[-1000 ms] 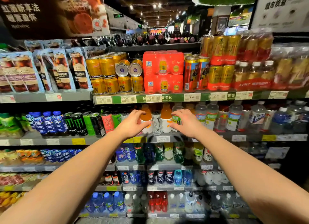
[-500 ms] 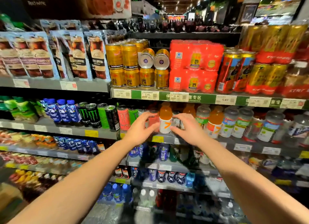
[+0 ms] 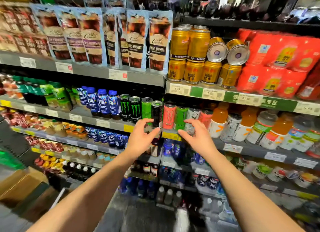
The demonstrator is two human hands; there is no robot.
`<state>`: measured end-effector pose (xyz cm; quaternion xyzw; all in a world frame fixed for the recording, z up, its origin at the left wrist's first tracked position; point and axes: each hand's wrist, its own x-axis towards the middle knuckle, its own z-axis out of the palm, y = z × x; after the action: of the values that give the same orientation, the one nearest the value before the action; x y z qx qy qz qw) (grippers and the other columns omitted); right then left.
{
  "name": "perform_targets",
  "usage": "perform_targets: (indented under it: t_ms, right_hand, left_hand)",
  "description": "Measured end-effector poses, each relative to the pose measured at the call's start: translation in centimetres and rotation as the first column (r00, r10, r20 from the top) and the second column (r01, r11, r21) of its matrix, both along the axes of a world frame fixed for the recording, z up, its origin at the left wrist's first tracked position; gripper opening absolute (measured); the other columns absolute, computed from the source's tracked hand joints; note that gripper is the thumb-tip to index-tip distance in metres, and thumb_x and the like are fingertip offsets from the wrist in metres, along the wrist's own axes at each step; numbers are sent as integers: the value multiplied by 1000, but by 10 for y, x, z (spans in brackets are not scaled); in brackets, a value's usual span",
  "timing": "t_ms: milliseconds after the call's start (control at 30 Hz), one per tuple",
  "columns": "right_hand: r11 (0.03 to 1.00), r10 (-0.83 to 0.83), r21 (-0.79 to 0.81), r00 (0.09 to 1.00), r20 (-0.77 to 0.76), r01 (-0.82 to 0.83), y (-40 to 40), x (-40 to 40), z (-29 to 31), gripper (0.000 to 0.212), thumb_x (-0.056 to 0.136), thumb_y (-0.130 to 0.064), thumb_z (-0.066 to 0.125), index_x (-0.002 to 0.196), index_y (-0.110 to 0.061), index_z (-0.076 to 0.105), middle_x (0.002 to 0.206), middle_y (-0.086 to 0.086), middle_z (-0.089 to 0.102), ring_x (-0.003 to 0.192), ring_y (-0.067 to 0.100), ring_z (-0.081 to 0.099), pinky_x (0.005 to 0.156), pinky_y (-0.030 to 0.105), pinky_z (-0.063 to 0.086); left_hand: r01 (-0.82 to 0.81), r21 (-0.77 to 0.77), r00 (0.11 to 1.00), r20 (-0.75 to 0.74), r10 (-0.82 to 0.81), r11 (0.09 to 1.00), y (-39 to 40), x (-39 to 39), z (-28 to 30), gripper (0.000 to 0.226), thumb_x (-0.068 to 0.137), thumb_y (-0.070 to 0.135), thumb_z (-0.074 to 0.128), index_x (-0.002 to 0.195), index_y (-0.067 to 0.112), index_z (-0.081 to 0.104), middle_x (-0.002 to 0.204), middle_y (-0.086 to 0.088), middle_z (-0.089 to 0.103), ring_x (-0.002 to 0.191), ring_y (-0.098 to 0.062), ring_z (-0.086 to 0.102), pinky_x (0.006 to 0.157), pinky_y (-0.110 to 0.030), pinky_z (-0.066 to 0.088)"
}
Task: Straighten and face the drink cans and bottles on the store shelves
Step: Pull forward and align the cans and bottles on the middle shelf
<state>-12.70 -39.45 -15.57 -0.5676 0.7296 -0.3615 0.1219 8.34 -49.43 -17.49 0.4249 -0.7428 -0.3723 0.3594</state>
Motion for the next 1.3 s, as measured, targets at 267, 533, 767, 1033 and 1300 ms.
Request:
perform_targets:
  t_ms: [267, 533, 767, 1033, 1300]
  right_hand:
    - [999, -48, 21, 998, 31, 47, -52, 30, -21, 55, 88, -45, 68, 134, -19, 53, 133, 1, 52, 125, 16, 46, 96, 22, 31]
    - [999, -18, -38, 1000, -17, 17, -114, 32, -35, 23, 87, -34, 69, 98, -16, 60, 97, 6, 58, 94, 25, 52, 77, 32, 40]
    - [999, -34, 19, 998, -49, 35, -157, 34, -41, 57, 90, -40, 65, 140, -23, 45, 137, 8, 51, 123, 29, 52, 92, 38, 49]
    - [988, -147, -64, 981, -127, 140, -166, 55, -40, 46, 90, -33, 65, 132, -19, 53, 133, 9, 50, 122, 30, 51, 91, 38, 48]
    - [943, -262, -237, 961, -92, 235, -158, 71, -42, 37, 77, -20, 79, 102, -15, 52, 100, -1, 51, 97, 22, 53, 75, 17, 35]
  left_hand:
    - [14, -11, 1000, -16, -14, 1000, -55, 25, -20, 37, 88, 29, 74, 120, 31, 55, 122, 10, 50, 117, -14, 53, 96, -33, 47]
    - [-53, -148, 989, 128, 73, 988, -104, -1, -21, 44, 84, 22, 75, 125, 19, 58, 125, 1, 55, 114, -20, 57, 98, -34, 48]
    - [-39, -298, 940, 312, 136, 954, -147, -20, -24, 57, 88, 24, 70, 141, 18, 47, 136, -2, 42, 107, -27, 62, 88, -39, 53]
    - [42, -428, 898, 413, 154, 903, -164, -23, -30, 48, 84, 25, 72, 125, 20, 49, 128, -9, 40, 81, -38, 66, 53, -35, 43]
    - [51, -429, 881, 445, 162, 902, -161, -18, -28, 54, 78, 41, 79, 121, 14, 59, 121, -9, 58, 100, -35, 65, 71, -42, 55]
